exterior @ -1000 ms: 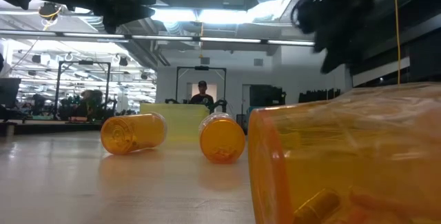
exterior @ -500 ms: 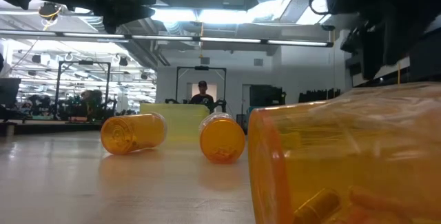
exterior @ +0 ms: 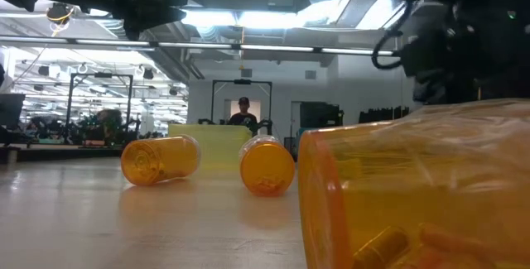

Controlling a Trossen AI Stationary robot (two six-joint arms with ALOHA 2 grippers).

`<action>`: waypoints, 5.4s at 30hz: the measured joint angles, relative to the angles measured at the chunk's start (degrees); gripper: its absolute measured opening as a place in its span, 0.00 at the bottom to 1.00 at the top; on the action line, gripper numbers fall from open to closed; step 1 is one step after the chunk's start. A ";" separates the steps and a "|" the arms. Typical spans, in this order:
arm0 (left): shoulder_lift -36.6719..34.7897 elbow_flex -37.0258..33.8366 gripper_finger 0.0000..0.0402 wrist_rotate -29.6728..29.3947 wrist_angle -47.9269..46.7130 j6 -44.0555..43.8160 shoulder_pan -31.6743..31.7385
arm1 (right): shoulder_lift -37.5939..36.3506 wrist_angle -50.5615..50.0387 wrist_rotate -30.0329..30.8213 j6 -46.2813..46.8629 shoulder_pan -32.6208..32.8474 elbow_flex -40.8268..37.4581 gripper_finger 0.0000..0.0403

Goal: Pick and place medicine bottles into bin by pill shape (circle, oval)
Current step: Put the purple pill bottle into the blue bin, then put the right yellow pill bottle into the blue bin

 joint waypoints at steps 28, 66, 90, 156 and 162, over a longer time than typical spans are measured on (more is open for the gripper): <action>0.00 0.00 0.41 0.00 0.00 -0.02 0.02 | -4.05 -4.20 7.40 26.17 -2.72 -0.15 0.20; -0.01 0.00 0.41 -0.46 0.07 -0.07 0.02 | -8.30 29.61 13.49 16.05 -31.15 0.02 0.29; 0.00 0.00 0.41 -0.44 0.04 -0.02 0.00 | -8.39 29.45 13.03 18.00 -31.31 0.02 0.32; -0.01 -0.02 0.41 -0.42 0.00 -0.01 0.00 | -5.94 8.82 1.17 35.94 -7.07 0.07 0.79; -0.01 -0.02 0.41 -0.42 0.00 -0.02 0.02 | -0.67 8.49 1.54 37.47 -6.76 0.07 0.79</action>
